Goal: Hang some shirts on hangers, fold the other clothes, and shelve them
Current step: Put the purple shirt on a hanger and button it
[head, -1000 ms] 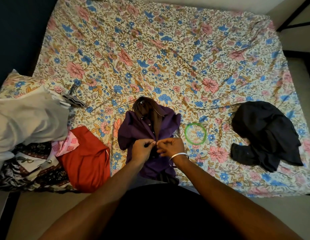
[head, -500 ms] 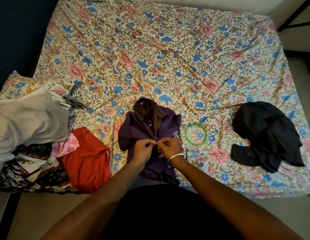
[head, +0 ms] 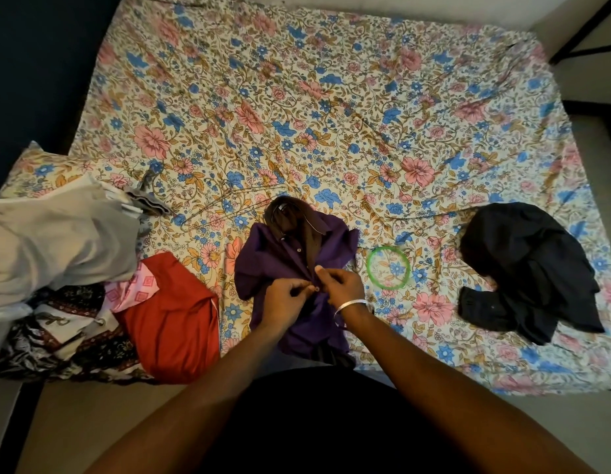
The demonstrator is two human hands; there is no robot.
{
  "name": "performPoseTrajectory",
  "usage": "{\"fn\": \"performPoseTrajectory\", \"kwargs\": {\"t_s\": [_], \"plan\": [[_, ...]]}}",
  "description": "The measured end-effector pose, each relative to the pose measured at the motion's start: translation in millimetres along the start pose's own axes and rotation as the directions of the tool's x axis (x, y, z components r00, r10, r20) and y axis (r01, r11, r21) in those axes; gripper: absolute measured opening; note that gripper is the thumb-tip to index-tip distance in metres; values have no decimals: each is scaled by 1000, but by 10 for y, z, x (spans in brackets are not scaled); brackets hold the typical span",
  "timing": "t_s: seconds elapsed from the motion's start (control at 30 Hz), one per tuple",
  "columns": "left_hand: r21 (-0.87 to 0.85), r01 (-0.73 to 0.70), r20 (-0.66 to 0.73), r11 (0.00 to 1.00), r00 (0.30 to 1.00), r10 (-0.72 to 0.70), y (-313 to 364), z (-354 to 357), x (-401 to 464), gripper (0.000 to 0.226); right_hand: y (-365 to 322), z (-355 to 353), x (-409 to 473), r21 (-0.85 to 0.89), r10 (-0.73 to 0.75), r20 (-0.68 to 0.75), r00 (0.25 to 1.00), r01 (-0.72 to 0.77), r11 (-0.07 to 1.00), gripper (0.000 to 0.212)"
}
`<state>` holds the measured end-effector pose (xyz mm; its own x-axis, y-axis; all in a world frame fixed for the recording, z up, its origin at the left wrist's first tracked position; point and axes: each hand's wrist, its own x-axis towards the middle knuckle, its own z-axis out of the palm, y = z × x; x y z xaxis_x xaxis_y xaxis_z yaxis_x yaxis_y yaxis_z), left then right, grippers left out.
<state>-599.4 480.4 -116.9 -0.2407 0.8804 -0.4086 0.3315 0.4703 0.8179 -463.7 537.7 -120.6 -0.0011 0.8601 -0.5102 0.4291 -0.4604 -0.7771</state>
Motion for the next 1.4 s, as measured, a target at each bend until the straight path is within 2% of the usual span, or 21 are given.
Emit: {"fn": "performPoseTrajectory", "kwargs": {"t_s": [0.07,0.17,0.23,0.3,0.33,0.37,0.4,0.47,0.53,0.57,0.7,0.8,0.93,1.0,1.1,1.2,1.3,1.4], "plan": [[61,-98,115,993,989,90,-17,-26,-34,8,-19,10,94,-17,79,27,996,-79,997,51],[180,-203,252,963,955,154,-85,-41,-68,11,-55,45,155,-104,124,127,984,-111,988,37],[199,-169,252,965,961,116,-138,-21,-65,18,-4,81,166,-110,130,146,981,-115,987,29],[98,27,130,995,991,-39,-169,11,-42,26,54,111,128,-64,129,167,977,-120,991,9],[-17,172,61,985,984,-170,-168,16,-16,31,86,126,106,-23,126,188,974,-124,992,4],[-140,311,26,940,950,-310,-165,15,26,35,107,142,92,12,136,206,969,-141,990,8],[-250,421,38,872,904,-426,-161,14,69,37,133,149,84,35,133,224,966,-144,989,14],[-444,564,175,697,817,-550,-154,32,147,37,161,152,54,89,111,253,961,-138,986,20],[-578,633,318,515,756,-572,-85,49,163,31,156,131,23,112,110,256,960,-143,983,19],[-600,644,351,475,745,-567,-65,58,162,29,157,122,13,128,109,256,961,-146,981,16],[-571,607,317,553,784,-534,-139,78,175,26,113,96,-44,243,144,256,956,-208,947,6],[-587,526,240,615,839,-489,-180,57,184,23,108,107,-19,264,209,183,961,-253,931,16],[-629,428,169,650,890,-423,-59,-7,128,11,28,63,10,370,262,147,954,-299,880,3],[-620,381,141,686,914,-380,-52,-37,109,13,-21,32,-6,357,251,123,960,-279,892,6],[-608,359,102,708,920,-378,-42,-96,102,2,-86,-10,-50,324,209,109,972,-233,917,5],[-560,303,78,771,946,-315,45,-167,101,17,-196,-42,-79,253,154,86,984,-172,952,19],[-475,231,55,849,971,-234,112,-194,142,36,-299,-66,-60,187,87,56,995,-96,978,19],[-388,146,25,910,989,-148,206,-229,192,44,-405,-95,-68,133,25,61,998,-33,991,27]]}}
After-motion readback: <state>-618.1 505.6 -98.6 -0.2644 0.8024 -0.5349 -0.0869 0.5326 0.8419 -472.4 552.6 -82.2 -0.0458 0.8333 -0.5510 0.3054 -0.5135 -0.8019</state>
